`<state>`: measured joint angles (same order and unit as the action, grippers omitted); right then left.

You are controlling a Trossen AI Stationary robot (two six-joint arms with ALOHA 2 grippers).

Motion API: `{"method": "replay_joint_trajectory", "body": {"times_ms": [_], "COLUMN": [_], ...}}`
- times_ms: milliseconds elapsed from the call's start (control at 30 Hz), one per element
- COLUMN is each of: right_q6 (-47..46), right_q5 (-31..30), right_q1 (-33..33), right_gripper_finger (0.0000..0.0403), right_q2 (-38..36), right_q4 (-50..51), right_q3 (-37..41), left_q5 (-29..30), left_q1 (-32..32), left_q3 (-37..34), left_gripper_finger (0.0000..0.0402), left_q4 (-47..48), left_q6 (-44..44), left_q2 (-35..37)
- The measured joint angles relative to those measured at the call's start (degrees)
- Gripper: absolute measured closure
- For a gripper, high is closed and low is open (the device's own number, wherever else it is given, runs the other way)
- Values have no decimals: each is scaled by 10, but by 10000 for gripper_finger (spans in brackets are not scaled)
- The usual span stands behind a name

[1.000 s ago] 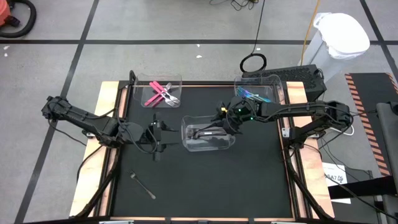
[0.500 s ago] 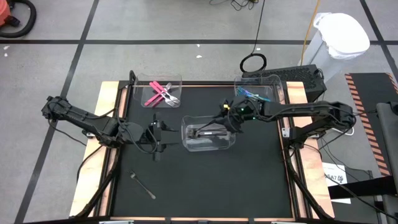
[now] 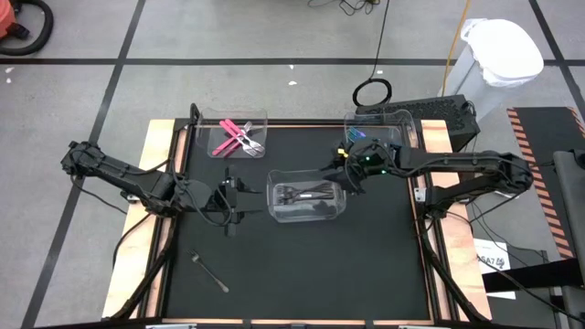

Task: Sort silverware by color (type)
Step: Put the silver fork into the middle transparent bin

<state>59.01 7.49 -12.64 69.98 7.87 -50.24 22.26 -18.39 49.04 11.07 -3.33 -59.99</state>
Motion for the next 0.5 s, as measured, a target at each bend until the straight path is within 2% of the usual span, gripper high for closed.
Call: {"method": "replay_joint_trajectory", "body": {"times_ms": [500], "right_q6": [-46], "right_q5": [0], "right_q1": [8], "right_gripper_finger": [264], "right_q2": [-25], "right_q4": [14], "right_q3": [0], "left_q5": [0], "left_q1": [0], "left_q3": [0], "left_gripper_finger": [166], "left_q4": [1], "left_q6": [0], "left_q2": [0]}}
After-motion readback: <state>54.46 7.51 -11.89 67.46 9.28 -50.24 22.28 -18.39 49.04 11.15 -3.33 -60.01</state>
